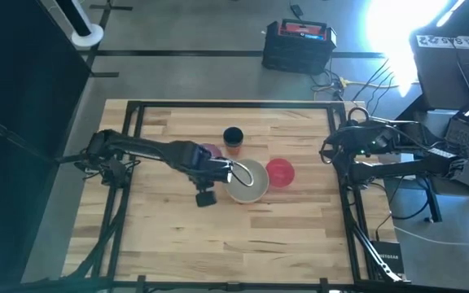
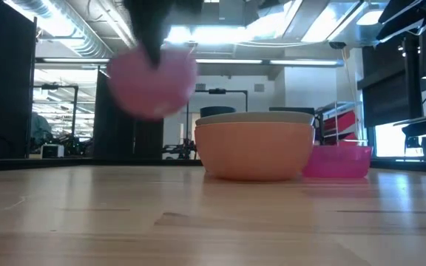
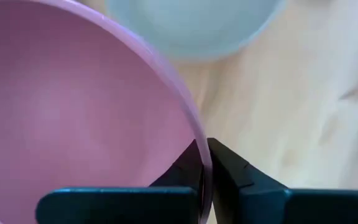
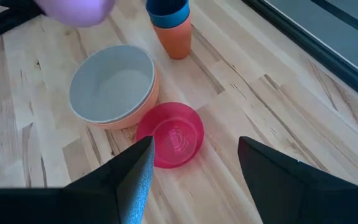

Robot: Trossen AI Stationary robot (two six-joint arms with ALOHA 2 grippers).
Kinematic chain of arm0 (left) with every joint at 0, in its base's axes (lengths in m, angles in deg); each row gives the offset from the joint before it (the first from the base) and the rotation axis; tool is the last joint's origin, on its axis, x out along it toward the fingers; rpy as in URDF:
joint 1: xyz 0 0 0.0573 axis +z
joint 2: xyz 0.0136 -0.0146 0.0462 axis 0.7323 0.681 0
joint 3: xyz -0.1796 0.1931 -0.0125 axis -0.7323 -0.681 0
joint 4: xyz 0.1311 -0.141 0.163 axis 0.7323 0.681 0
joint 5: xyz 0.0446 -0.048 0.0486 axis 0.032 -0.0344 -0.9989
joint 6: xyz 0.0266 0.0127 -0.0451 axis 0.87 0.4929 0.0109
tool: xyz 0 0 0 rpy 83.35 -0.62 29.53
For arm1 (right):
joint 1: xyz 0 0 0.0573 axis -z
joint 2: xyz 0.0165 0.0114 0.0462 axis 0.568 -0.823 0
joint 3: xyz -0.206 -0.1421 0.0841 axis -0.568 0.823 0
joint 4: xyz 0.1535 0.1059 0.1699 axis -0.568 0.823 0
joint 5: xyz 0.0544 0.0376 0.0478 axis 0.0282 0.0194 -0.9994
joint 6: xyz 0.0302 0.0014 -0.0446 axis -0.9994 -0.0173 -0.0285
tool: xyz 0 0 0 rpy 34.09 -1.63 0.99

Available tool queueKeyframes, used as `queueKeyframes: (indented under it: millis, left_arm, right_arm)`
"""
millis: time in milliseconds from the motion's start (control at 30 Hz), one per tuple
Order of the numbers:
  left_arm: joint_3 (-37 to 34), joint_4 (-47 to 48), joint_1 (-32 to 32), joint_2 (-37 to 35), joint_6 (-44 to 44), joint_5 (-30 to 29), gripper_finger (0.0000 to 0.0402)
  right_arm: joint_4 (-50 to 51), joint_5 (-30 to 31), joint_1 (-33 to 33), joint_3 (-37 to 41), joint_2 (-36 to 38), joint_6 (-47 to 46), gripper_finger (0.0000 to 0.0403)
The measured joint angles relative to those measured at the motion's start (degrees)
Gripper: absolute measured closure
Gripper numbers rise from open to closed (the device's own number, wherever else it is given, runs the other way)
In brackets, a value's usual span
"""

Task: Nest bowls inside each other
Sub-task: Stack the pink bowl on top of the gray bowl

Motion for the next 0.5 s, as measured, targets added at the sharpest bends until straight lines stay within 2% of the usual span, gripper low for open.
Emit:
queueKeyframes:
  millis: [267, 500]
  left_arm:
    - [17.2, -0.2, -0.1, 11.4, 2.4, -2.0, 0.0401]
    - [21.0, -1.6, 0.0, 18.3, 6.0, -1.8, 0.0401]
  right_arm:
    - [-0.1, 1.5, 0.0, 0.0, 0.0, 0.2, 0.0185]
    - [-0.1, 1.5, 0.0, 0.0, 0.0, 0.1, 0.0185]
